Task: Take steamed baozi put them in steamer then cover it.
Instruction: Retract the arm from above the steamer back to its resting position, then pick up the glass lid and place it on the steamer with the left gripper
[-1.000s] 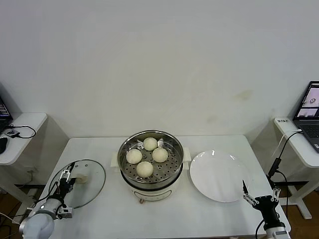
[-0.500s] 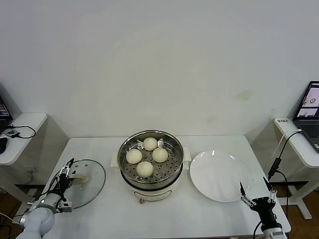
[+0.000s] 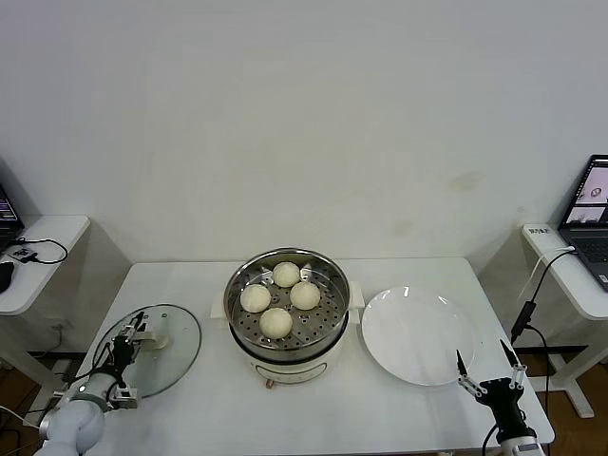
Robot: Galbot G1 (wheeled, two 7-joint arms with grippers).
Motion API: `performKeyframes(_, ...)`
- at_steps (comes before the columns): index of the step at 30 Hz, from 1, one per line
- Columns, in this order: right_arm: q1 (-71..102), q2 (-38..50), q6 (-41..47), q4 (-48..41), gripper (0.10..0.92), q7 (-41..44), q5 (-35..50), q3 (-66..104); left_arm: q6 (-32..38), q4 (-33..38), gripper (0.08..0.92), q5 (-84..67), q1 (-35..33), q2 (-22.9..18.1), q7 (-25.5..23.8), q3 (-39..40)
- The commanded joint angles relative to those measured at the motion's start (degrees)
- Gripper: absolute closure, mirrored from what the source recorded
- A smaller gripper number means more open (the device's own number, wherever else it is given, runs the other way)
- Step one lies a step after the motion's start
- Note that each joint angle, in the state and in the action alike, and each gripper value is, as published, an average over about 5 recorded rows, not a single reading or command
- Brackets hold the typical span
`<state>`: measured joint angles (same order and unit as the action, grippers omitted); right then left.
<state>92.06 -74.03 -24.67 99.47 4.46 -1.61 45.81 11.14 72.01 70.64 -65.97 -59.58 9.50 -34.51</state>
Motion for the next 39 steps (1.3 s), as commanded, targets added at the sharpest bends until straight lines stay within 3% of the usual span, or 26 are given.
performKeyframes(1,0.0,0.0,-0.1,0.2,0.203,0.0,-0.1,-0.1,0.0,5.6,0.606,-1.6,-2.5,0.2,-0.6,-1.4)
performKeyframes(10,0.2,-0.3,-0.5,0.1,0.203,0.0,-0.9,-1.2,-4.3,18.1,0.843,-6.8,-8.7,1.7,-2.2,-5.9)
performKeyframes(17,0.0,-1.0,-1.0,-0.2,0.202,0.0,-1.5,-1.6,-14.4,33.0,0.856,-12.1,-15.1,2.8,-6.5,-11.1)
performKeyframes(23,0.4,-0.9,-1.3,-0.1,0.203,0.0,-1.8,-1.9,-19.5,41.2,0.856,-21.7,-15.9,4.6,-9.9,-11.7)
performKeyframes(30,1.3,-1.6,-1.4,2.0,0.203,-0.5,-4.2,-1.6,-26.9,51.1,0.856,-29.8,-14.9,8.5,-14.1,-3.9)
performKeyframes(39,2.7,-4.1,-1.0,4.9,0.203,-1.3,-9.1,-1.8,-33.8,53.2,0.856,-29.6,-7.0,12.2,-13.9,13.0)
